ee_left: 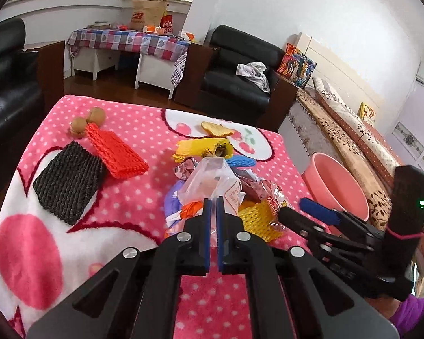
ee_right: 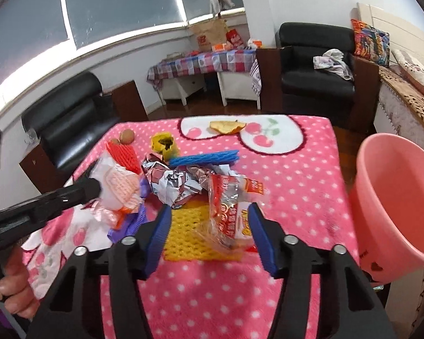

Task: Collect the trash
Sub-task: 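Grasp the red-and-white snack packet with the right gripper, then carry the snack packet into the pink bucket and open the right gripper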

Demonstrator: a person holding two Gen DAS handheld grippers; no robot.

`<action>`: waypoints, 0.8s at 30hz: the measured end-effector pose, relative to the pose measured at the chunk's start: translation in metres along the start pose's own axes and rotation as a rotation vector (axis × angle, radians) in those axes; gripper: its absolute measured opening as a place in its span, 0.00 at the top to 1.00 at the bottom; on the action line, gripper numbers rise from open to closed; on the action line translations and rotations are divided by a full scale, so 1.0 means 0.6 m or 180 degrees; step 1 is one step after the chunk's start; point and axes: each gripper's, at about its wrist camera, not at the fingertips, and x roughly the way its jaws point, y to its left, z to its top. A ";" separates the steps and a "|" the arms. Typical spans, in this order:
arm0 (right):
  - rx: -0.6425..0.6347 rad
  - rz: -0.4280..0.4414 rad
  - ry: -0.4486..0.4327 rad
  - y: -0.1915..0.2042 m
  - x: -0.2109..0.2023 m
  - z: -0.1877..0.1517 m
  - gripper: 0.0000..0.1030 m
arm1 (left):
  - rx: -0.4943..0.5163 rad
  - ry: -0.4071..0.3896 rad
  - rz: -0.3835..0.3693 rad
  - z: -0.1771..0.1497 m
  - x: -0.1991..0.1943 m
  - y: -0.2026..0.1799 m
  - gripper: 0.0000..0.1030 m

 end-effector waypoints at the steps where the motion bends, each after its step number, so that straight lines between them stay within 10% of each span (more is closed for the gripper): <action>1: -0.0014 -0.0034 0.0060 0.002 0.010 0.003 0.56 | -0.0005 -0.0003 -0.0011 0.000 -0.002 0.002 0.97; 6: 0.0185 -0.0004 0.0313 -0.019 0.042 0.002 0.85 | 0.0007 -0.0028 -0.0045 0.001 -0.011 0.000 0.97; 24: 0.0522 0.0055 -0.0445 -0.115 -0.147 0.004 0.87 | 0.0275 -0.0196 -0.0475 0.041 -0.009 -0.127 0.98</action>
